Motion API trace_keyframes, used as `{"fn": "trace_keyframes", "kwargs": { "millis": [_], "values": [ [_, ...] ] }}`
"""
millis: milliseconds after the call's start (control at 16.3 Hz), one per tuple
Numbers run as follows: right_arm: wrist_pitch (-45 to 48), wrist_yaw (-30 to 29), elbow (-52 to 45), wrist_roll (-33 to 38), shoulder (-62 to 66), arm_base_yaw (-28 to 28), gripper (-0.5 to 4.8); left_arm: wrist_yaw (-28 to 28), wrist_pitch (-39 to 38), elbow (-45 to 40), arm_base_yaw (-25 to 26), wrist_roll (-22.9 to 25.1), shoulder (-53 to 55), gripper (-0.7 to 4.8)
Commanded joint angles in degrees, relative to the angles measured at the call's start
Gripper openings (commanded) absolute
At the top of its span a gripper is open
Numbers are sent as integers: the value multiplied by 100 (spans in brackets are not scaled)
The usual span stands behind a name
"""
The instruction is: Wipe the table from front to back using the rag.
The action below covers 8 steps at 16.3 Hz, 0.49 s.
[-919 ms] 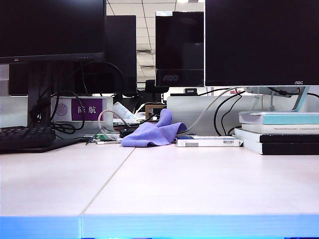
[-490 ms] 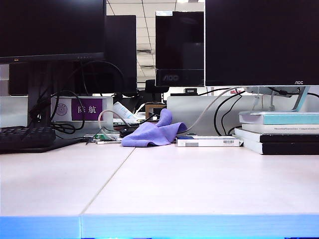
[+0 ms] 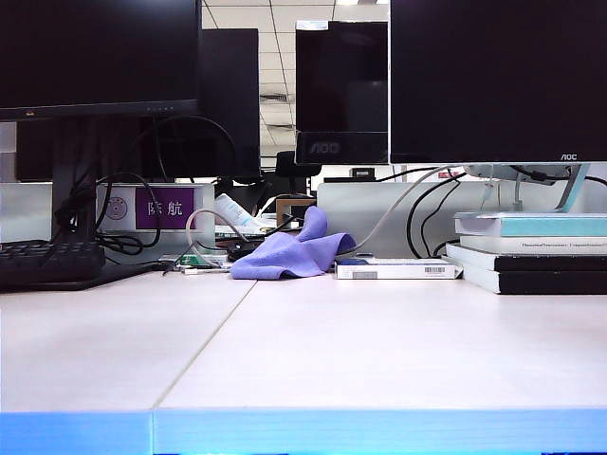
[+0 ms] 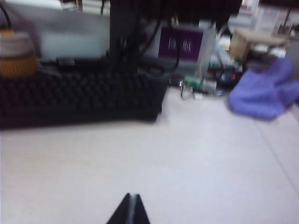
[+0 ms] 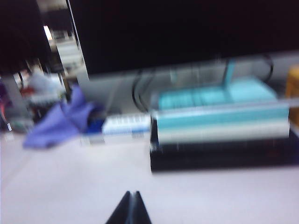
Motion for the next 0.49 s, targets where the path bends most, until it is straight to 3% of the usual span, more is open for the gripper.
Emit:
{"fn": "trace_keyframes", "kwargs": {
  "millis": [61,306,490],
  "values": [
    [-179,35,444,-13,-4,4,-1,-103,184,345,-7,-35,476,-6],
    [-518,55,1342,-11,310,4,-1,2,916,844,-83,-87,1707,-6],
    [-1073,-140,2732,-11,1401,15,-1,28,1788,1641,-479,-256,3491,-6]
  ]
}}
